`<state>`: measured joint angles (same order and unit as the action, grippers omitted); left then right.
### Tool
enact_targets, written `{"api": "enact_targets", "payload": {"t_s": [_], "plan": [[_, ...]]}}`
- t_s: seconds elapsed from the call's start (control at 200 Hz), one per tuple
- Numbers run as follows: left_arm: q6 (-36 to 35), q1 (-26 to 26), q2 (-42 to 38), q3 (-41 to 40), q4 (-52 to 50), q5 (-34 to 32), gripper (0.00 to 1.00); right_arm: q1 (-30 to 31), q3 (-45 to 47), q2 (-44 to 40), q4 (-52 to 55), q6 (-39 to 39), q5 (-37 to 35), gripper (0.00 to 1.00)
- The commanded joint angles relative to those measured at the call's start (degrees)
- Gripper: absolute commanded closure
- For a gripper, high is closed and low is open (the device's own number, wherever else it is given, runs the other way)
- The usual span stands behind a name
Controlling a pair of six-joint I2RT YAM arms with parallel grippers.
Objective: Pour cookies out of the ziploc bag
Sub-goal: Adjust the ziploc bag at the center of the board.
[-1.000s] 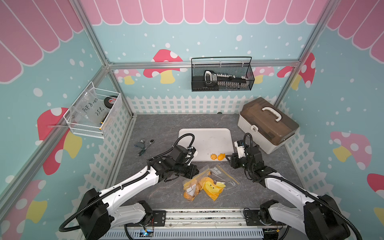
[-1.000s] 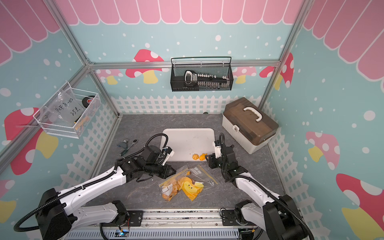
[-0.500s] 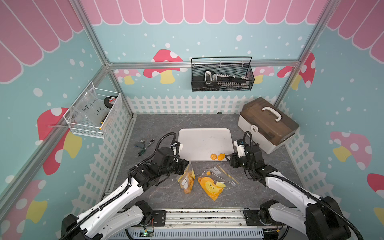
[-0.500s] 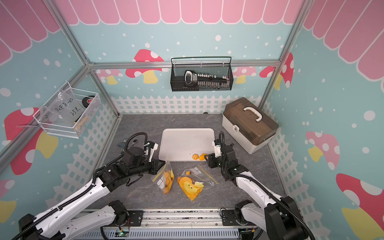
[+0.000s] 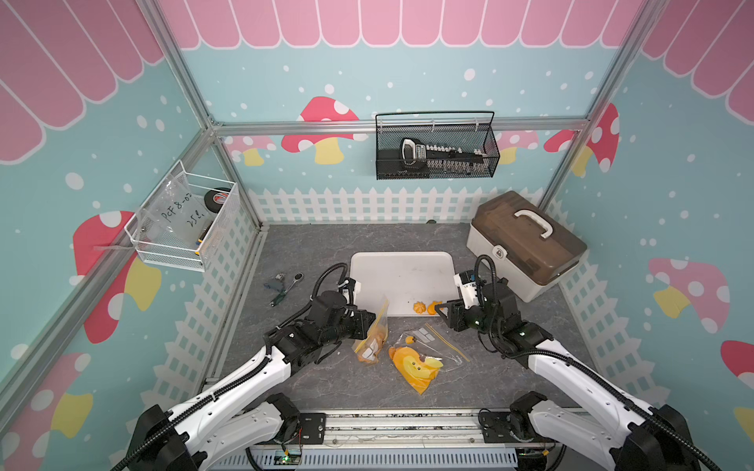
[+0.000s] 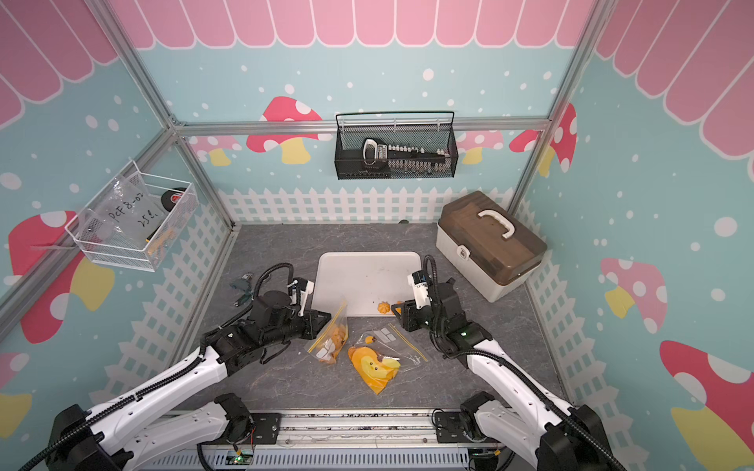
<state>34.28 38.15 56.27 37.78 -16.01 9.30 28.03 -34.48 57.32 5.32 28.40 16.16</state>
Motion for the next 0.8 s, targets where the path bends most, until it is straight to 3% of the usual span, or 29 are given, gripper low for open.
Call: {"api": "enact_targets", "payload": {"t_s": [0.0, 0.29, 0.455, 0.665, 0.796], "plan": [[1.23, -0.27, -0.83, -2.0, 3.76, 1.85, 0.84, 2.2, -1.42, 0.14, 1.62, 1.78, 0.43, 0.52], [-0.07, -1.31, -9.32, -5.93, 3.53, 1.11, 0.82, 11.13, -6.84, 6.45, 1.53, 4.75, -1.21, 0.5], [0.71, -3.89, -12.41, -6.78, 4.67, 4.49, 0.6, 15.05, -10.83, 11.23, 0.6, 6.17, -2.65, 0.47], [1.44, -5.77, -7.69, -7.51, 9.65, 8.37, 0.61, 16.27, -13.82, 16.38, -0.85, 7.54, -2.61, 0.46], [1.63, -9.35, -0.96, -3.8, 10.32, 16.38, 0.63, 16.26, -14.39, 17.58, -0.8, 7.46, -3.28, 0.45]]}}
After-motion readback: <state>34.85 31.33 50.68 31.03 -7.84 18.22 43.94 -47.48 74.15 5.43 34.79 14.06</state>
